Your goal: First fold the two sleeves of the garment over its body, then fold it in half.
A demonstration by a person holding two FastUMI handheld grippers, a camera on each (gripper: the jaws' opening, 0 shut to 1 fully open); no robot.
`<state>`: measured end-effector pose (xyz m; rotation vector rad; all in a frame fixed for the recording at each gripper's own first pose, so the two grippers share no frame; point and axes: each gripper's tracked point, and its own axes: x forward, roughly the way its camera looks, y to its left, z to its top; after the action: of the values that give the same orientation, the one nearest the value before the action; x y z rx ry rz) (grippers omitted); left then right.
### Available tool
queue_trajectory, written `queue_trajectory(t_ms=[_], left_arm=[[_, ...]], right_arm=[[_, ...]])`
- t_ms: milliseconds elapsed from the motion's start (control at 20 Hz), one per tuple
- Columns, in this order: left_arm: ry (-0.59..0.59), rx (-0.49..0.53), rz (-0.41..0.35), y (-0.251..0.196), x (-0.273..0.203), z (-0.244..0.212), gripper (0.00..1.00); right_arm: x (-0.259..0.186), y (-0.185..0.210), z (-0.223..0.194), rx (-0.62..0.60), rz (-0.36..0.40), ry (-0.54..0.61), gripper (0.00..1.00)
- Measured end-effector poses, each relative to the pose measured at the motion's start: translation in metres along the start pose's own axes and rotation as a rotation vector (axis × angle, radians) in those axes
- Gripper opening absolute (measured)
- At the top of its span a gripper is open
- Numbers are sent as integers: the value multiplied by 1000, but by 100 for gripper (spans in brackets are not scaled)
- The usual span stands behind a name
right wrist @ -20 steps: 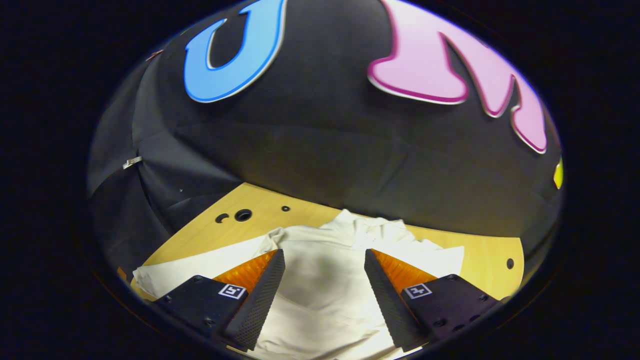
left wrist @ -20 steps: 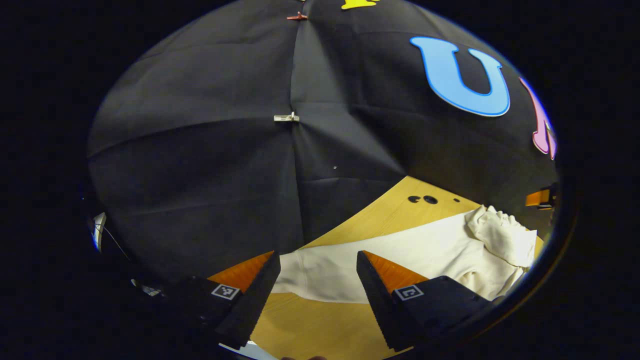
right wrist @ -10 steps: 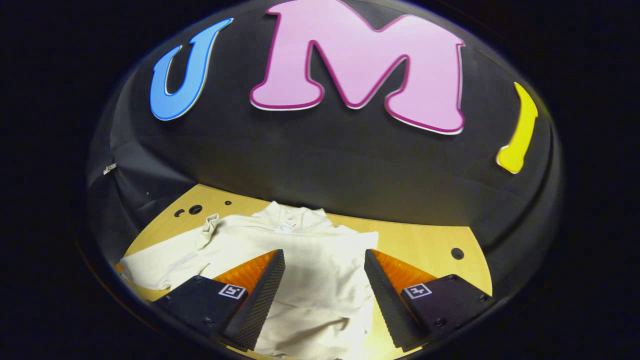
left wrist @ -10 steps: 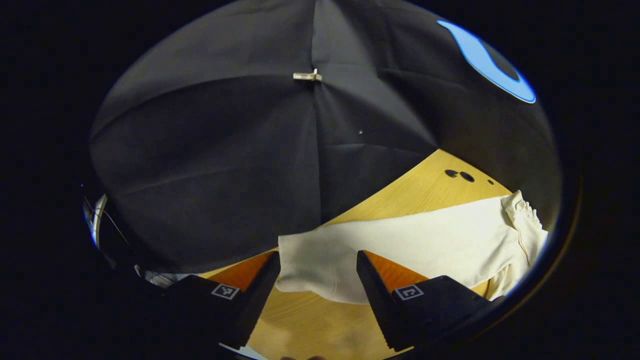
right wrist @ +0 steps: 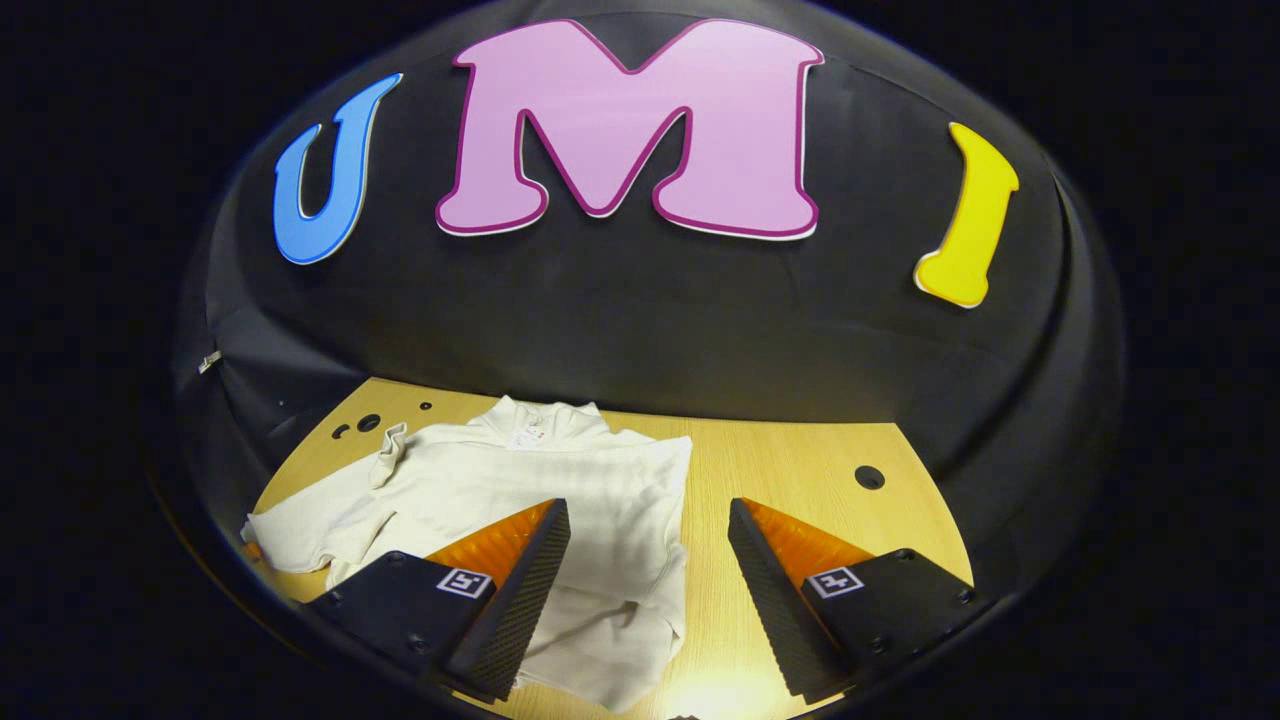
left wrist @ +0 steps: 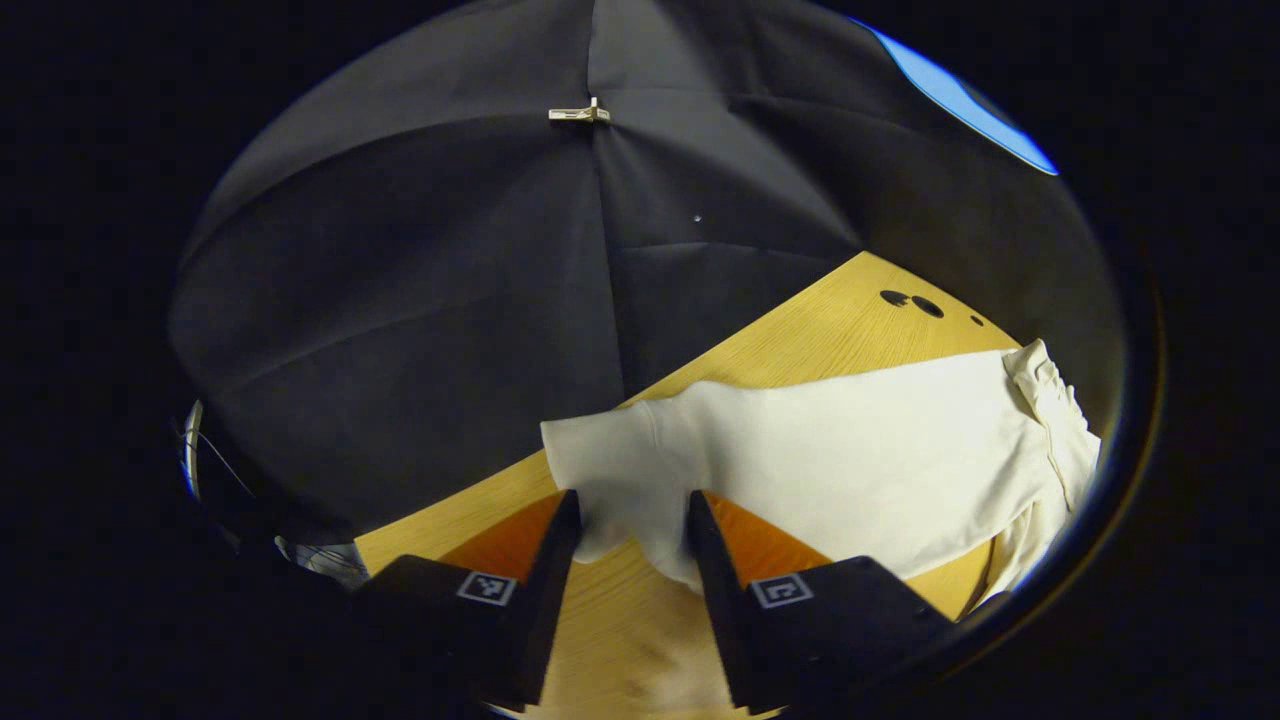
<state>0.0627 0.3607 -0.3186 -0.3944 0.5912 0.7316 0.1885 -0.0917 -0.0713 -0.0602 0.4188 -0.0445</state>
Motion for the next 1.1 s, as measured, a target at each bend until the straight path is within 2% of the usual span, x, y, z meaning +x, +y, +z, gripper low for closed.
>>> queue_trajectory(t_ms=[200, 300, 600, 750, 1100], left_arm=[[21, 39, -59, -15, 6, 7, 24], [44, 26, -81, -19, 6, 9, 10], [69, -38, -118, -28, 1, 16, 7], [68, -33, -150, -40, -4, 28, 7], [-21, -28, -237, -94, -28, 101, 6]], right_arm=[[-11, -17, -21, 33, -19, 22, 98], [-16, -25, -29, 55, -16, 27, 98], [-27, -57, -32, 44, -52, 12, 98], [-31, -64, -32, 12, -59, -2, 98], [-35, -73, -54, -7, -49, 16, 98]])
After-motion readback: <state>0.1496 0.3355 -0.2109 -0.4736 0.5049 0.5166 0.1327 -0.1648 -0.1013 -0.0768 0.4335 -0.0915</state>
